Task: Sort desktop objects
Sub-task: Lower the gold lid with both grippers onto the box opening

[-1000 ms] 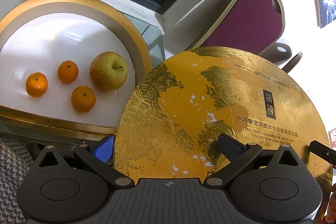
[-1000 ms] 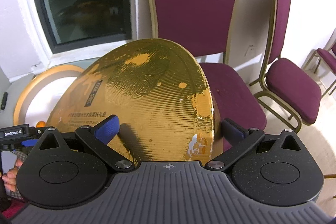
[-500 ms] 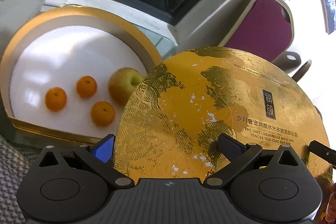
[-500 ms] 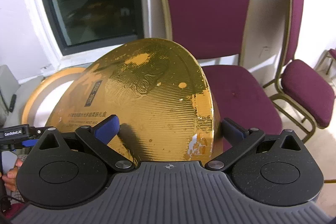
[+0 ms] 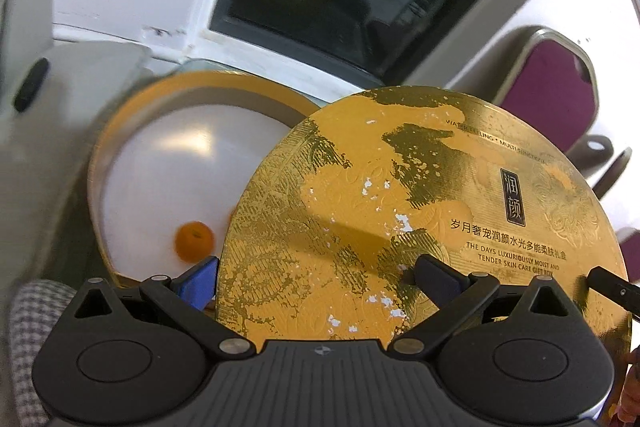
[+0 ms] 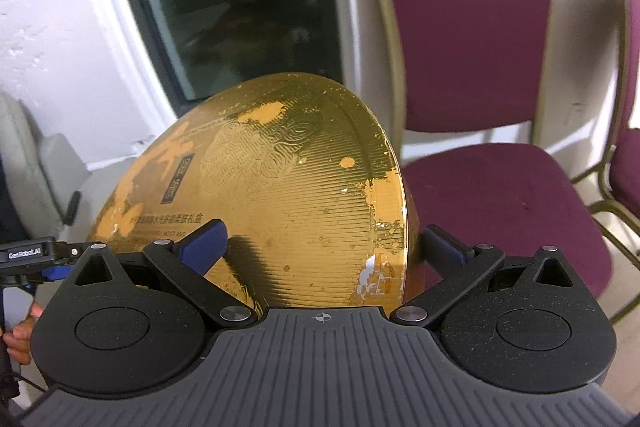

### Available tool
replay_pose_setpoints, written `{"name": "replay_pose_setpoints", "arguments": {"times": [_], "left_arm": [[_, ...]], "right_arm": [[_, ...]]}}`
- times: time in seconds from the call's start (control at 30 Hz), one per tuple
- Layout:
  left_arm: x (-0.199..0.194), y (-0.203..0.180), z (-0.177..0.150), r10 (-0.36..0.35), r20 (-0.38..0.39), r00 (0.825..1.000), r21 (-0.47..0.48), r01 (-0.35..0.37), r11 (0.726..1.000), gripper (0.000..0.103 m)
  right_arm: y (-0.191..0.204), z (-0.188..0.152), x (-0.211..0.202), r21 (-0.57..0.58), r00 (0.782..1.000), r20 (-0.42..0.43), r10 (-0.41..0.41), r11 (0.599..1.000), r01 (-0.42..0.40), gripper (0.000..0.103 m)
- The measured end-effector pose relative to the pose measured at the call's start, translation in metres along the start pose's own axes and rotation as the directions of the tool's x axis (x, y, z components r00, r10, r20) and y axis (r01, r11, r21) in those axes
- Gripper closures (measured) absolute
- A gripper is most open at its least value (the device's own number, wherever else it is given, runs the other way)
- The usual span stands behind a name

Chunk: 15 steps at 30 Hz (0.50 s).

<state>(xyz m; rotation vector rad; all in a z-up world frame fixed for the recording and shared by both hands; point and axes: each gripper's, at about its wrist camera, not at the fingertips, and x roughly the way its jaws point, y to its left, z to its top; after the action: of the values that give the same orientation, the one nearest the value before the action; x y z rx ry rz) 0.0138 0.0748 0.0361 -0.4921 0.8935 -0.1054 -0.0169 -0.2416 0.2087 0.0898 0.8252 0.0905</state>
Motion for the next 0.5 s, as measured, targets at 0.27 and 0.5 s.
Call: {"name": "replay_pose_setpoints", "arguments": {"times": [0.27, 0.5], "left_arm": [[-0.037, 0.003, 0.031, 0.109, 0.111, 0.988, 0.025, -0.112, 0.993, 0.002], [-0.057, 0.009, 0.052, 0.224, 0.211, 0.951, 0.02, -0.233, 0.972, 0.002]], "right_arm": [[0.019, 0.026, 0.026, -0.009, 0.989, 0.036, 0.142, 0.99, -0.141, 0.001], [0.039, 0.052, 0.068, 0.015, 0.962, 0.022, 0.274, 0.962, -0.274, 0.001]]}}
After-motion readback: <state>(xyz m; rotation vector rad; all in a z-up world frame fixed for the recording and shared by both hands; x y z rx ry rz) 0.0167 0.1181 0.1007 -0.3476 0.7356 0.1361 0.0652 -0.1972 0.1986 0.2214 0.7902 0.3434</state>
